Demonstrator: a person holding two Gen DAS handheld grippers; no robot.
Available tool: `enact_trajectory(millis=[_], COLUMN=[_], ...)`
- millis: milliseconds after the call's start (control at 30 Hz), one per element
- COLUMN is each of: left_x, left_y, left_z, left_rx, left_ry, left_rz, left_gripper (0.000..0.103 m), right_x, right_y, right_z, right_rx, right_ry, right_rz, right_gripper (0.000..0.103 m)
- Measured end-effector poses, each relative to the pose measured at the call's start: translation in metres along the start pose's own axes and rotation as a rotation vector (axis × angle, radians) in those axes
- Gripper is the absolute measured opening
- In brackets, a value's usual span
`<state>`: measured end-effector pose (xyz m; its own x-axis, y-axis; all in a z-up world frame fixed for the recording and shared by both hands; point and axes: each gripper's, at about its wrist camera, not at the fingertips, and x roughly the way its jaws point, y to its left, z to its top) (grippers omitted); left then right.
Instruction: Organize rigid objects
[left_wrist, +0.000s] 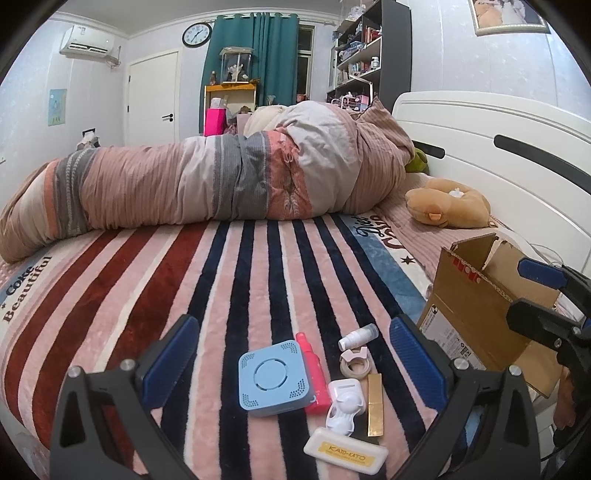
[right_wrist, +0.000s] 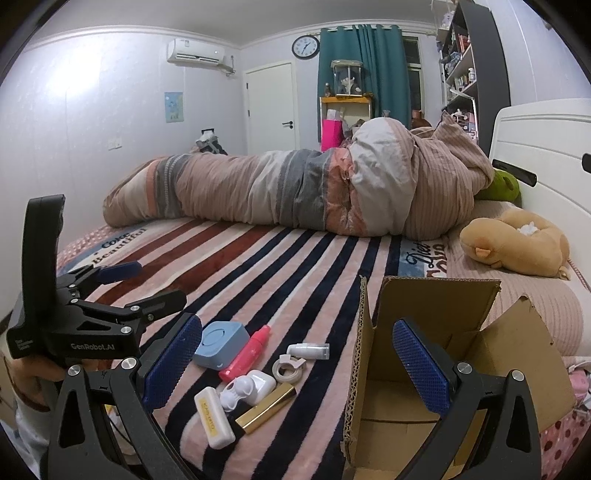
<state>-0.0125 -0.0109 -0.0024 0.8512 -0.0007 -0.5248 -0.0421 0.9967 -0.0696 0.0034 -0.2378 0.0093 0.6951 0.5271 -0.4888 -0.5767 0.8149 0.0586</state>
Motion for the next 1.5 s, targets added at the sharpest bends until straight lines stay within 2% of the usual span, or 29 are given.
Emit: enact_trajectory(millis=[933,1367,1400,1500], left_x=[-0.005,-0.002,0.000,0.004], left_y=[-0.001,0.015,0.020,0.041], left_z=[-0.001,-0.002,-0.003,-0.006], left_rx=[0.004,0.009,0.008,0.011], left_ry=[-0.025,-0.031,-0.030,-0.021], left_rz=[0.021,-0.032,-0.029,-0.022], left_gripper=[0.102,0.102,0.102,0.102], right_x=[0.003,0.006,0.007,0.018], right_y=[-0.003,0.013,0.017,0.033], right_z=[-0.001,0.003,0.004,0.008], right_rx=[0.013,-0.019,-0.037,-0.085], right_ry=[0.010,0.047,0.054,0.077], right_rz=[0.004,-0.041,-0.046,-0.051], right_gripper=[0.103,0.103,0.101,0.088])
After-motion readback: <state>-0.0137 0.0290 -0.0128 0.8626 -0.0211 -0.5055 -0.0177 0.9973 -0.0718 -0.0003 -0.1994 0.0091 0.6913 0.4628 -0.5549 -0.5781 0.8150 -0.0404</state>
